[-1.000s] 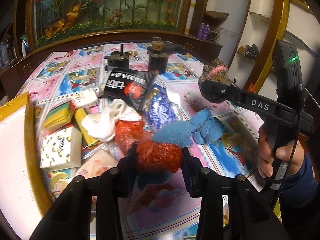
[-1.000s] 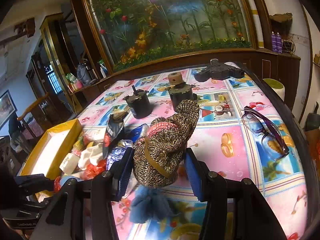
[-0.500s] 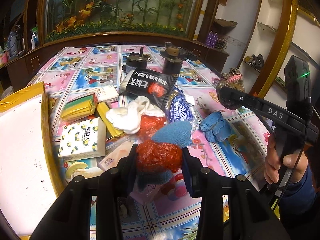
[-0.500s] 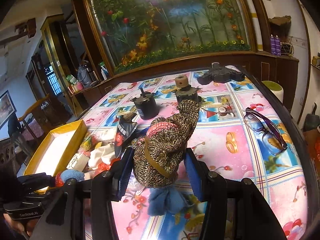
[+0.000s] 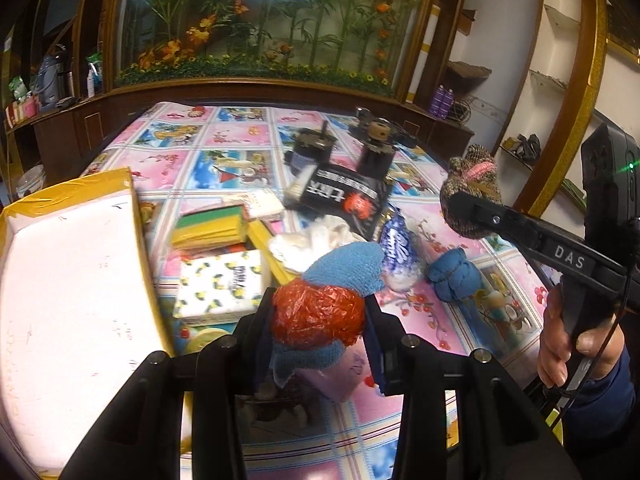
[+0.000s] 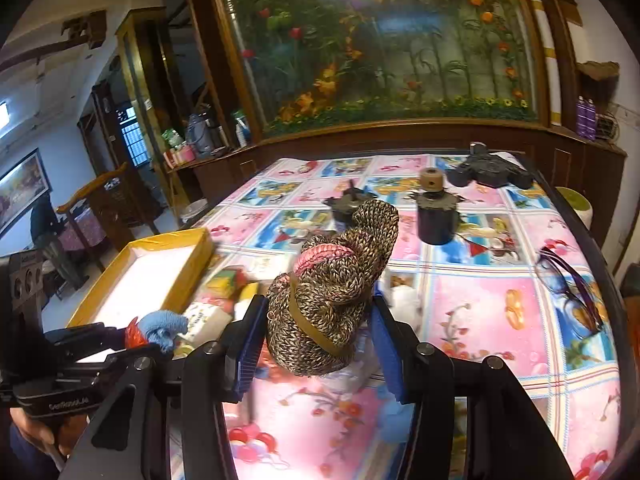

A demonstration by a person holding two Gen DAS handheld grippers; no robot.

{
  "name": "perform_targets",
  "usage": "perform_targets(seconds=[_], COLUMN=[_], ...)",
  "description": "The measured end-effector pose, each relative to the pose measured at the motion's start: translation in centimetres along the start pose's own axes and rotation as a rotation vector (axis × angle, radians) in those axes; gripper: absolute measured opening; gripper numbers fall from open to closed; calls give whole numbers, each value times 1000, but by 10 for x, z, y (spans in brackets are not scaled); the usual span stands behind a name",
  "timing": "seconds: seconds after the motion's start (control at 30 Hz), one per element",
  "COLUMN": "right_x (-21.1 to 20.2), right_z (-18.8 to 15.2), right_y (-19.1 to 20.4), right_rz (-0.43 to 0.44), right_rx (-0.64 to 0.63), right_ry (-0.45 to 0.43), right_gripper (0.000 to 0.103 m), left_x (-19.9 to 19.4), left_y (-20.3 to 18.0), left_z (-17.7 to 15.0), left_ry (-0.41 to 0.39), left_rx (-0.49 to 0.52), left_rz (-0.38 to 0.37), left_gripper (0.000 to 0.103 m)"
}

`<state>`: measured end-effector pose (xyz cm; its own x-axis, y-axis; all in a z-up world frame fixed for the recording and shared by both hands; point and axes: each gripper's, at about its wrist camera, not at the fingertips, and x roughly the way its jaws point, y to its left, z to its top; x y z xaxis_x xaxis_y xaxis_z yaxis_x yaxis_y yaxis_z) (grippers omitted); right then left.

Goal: Organize soft objects
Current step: 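Carry the brown knitted ball with the right tool while the left tool carries the red-blue bundle toward the tray, then open the right tool over the white tray while the left tool releases its bundle there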

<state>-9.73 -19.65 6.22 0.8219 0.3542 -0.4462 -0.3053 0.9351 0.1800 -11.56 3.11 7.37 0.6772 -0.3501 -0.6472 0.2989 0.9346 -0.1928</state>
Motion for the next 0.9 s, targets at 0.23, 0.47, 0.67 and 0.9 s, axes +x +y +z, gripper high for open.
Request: perform_targets(seconds=[0.23,0.47,0.67,0.9], right_x=[14,42,72,137], right_z=[12,30,52,82], right_y=[42,92,134,187], right_rz=[82,195,243,277], right_rx=[-54,-91,-130,-182], right_ry=[47,146,218,308], right_gripper=[55,55,55,55], left_x=[-22,-46,-56,-39], left_y=[40,88,135,194], left_z=[5,12,19,38], left_ry=[-49,-75,-43,54], left_rx=[-69,-132,-189,-251], left_rz=[67,152,231,309], left_gripper=[39,39,39,39])
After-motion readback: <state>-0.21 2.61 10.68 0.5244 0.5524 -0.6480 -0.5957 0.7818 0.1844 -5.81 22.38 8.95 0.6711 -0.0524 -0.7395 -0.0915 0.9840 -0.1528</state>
